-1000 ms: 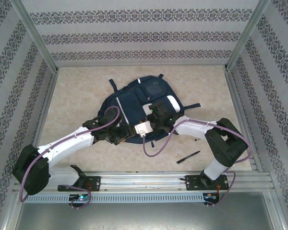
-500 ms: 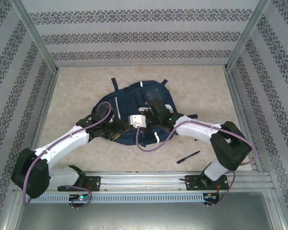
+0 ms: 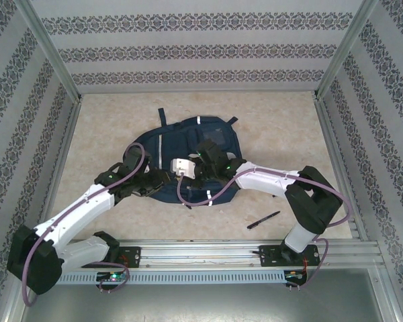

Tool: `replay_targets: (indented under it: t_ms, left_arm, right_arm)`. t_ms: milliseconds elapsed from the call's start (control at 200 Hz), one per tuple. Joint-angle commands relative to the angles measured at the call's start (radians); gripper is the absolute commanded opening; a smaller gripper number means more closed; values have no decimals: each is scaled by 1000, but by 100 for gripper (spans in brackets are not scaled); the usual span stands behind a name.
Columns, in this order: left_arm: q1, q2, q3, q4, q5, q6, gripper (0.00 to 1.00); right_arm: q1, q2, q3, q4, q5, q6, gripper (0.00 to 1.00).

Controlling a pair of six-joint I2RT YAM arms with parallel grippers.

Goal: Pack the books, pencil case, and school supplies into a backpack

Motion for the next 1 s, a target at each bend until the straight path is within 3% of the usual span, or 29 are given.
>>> replay_targets:
  t_ms: [0,40,90,250,390,635,854,994]
  left_arm:
    - [85,-42,26,-80,-115,77,20]
    - [124,-53,15,-87,-85,92,20]
    - [155,-64,0,-54,-15,116,27]
    - [131,-36,16,34,192,83,46]
    - [36,-82,49,-30,55,30,44]
    - [-71,-23,90,-45,-50,-2,42]
    - [-79,18,101,-179,-199,-50,42]
    - [-79,29,90,-170,-249,-62,42]
  right_arm:
    - [34,6,24,9,-75,57,0]
    - [35,5,22,7,-75,63,0]
    - [35,7,21,2,-71,72,0]
    - [35,30,36,-6,-54,108,0]
    - [34,53,63,-4,-57,157,0]
    - [36,78,96,0,-67,238,0]
    - [36,67,96,7,-67,268,0]
    - [45,54,95,8,-69,277,0]
